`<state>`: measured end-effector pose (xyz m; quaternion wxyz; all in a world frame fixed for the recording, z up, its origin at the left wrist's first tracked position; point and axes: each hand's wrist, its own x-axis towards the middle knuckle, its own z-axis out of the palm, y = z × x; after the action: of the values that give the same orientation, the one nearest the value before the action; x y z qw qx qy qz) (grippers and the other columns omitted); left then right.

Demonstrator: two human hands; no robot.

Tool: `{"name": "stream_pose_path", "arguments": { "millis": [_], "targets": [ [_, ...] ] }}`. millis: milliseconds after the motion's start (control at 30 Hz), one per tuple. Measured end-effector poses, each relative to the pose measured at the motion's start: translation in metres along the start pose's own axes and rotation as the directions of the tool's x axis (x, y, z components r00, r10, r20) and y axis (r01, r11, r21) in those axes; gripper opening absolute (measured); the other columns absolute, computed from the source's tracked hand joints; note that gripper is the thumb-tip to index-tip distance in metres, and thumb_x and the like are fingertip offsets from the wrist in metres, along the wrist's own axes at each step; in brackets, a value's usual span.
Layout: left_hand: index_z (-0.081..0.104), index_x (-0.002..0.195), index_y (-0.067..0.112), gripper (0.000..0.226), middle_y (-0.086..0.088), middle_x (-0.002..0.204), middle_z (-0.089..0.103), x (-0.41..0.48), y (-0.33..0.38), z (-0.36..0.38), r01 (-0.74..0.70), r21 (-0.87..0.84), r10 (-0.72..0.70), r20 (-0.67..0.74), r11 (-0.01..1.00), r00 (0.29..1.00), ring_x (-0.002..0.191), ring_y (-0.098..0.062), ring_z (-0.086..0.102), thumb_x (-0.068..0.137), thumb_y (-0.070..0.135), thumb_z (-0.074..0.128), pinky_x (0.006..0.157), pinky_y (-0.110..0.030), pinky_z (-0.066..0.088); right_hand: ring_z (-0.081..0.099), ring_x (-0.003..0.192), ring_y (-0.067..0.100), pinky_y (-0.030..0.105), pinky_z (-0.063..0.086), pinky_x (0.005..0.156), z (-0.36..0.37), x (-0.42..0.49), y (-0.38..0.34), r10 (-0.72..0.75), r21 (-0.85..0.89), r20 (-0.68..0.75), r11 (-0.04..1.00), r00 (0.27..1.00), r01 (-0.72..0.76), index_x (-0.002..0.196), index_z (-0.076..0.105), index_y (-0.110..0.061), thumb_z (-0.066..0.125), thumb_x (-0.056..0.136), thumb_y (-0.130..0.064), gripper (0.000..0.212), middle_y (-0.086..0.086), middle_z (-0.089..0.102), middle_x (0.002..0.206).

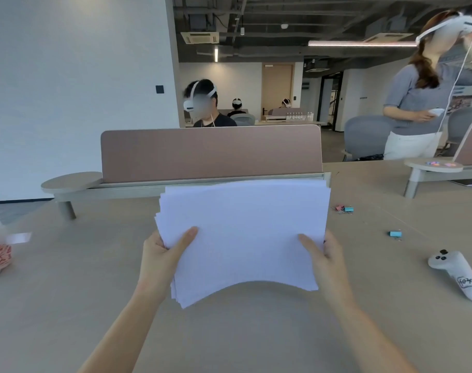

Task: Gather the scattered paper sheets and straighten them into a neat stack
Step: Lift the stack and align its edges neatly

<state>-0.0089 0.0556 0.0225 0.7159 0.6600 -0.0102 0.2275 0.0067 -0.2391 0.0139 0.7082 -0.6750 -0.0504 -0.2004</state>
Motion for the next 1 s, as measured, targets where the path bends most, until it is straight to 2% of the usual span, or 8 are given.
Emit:
{"name": "stream_pose_path", "arguments": {
  "millis": [100,233,300,500,600,700,800,1000],
  "targets": [
    [0.076,0.103,0.015,0.053,-0.003,0.102,0.084,-0.013,-0.022,0.000,0.011,0.017,-0.010,-0.020,1.000,1.000,0.096,-0.031,0.080,0.067,0.053,0.085,0.081,-0.052,0.063,0.072,0.104,0.004,0.018,0.054,0.077,0.005,-0.014,0.017,0.011,0.014,0.000,1.000,1.000,-0.011,0.119,0.068,-0.025,0.060,0.101,-0.008,0.025,-0.015,0.077,0.110],
    [0.074,0.101,0.019,0.020,0.009,0.093,0.083,-0.018,-0.032,0.006,0.023,0.051,-0.020,-0.070,0.998,0.997,0.092,-0.024,0.080,0.090,0.034,0.083,0.069,-0.032,0.062,0.072,0.100,0.005,0.026,0.051,0.081,0.007,-0.005,0.015,0.024,0.014,-0.037,1.000,0.999,-0.023,0.116,0.069,-0.021,0.059,0.101,-0.009,0.022,-0.011,0.078,0.108],
    [0.073,0.100,0.020,0.008,0.008,0.094,0.083,-0.018,-0.031,0.009,0.012,0.045,-0.008,-0.090,0.999,0.996,0.090,-0.023,0.079,0.098,0.028,0.074,0.072,-0.035,0.062,0.072,0.103,0.010,0.031,0.052,0.085,0.008,-0.004,0.013,0.011,0.026,-0.048,1.000,0.999,-0.010,0.118,0.069,-0.019,0.058,0.101,-0.008,0.023,-0.008,0.077,0.111],
    [0.072,0.104,0.023,0.011,0.014,0.094,0.082,-0.018,-0.025,0.014,-0.022,0.052,0.026,-0.089,0.998,0.996,0.084,-0.007,0.079,0.096,0.027,0.078,0.067,-0.024,0.059,0.070,0.112,0.012,0.034,0.054,0.092,0.000,-0.005,0.013,-0.074,0.020,-0.032,0.997,0.997,0.074,0.127,0.065,-0.021,0.059,0.102,-0.010,0.027,-0.007,0.075,0.119],
    [0.072,0.115,0.026,0.033,0.009,0.108,0.082,-0.017,-0.028,0.009,0.030,0.055,-0.028,-0.039,0.998,0.999,0.095,-0.012,0.080,0.086,0.037,0.083,0.077,-0.033,0.062,0.069,0.110,0.013,0.032,0.053,0.090,-0.001,-0.005,0.018,-0.053,0.000,-0.005,0.999,0.999,0.053,0.122,0.065,-0.022,0.064,0.100,-0.014,0.024,-0.008,0.074,0.117],
    [0.074,0.104,0.019,0.016,0.009,0.095,0.083,-0.014,-0.026,0.013,0.075,0.070,-0.070,-0.074,0.995,0.995,0.091,-0.020,0.080,0.094,0.031,0.079,0.074,-0.035,0.061,0.068,0.092,0.008,0.029,0.049,0.081,0.003,0.002,0.015,-0.024,0.034,-0.042,0.999,0.999,0.025,0.106,0.064,-0.016,0.062,0.100,-0.013,0.007,-0.010,0.072,0.101],
    [0.071,0.091,0.010,0.022,0.005,0.083,0.081,-0.015,-0.023,0.021,0.078,0.068,-0.071,-0.104,0.995,0.992,0.078,-0.021,0.077,0.097,0.031,0.075,0.069,-0.037,0.058,0.060,0.076,0.002,0.025,0.044,0.072,0.009,0.003,0.010,-0.033,0.040,-0.072,0.999,0.997,0.036,0.096,0.061,-0.014,0.058,0.102,-0.011,0.007,-0.017,0.066,0.084],
    [0.077,0.103,0.016,0.016,0.005,0.096,0.085,-0.017,-0.034,0.017,0.126,0.046,-0.122,-0.088,0.991,0.989,0.091,-0.019,0.081,0.096,0.030,0.076,0.076,-0.036,0.062,0.061,0.078,0.002,0.024,0.046,0.073,0.005,0.001,0.017,-0.032,0.009,-0.091,0.999,0.995,0.033,0.099,0.061,-0.014,0.058,0.102,-0.012,0.005,-0.016,0.067,0.086]
  ]
}}
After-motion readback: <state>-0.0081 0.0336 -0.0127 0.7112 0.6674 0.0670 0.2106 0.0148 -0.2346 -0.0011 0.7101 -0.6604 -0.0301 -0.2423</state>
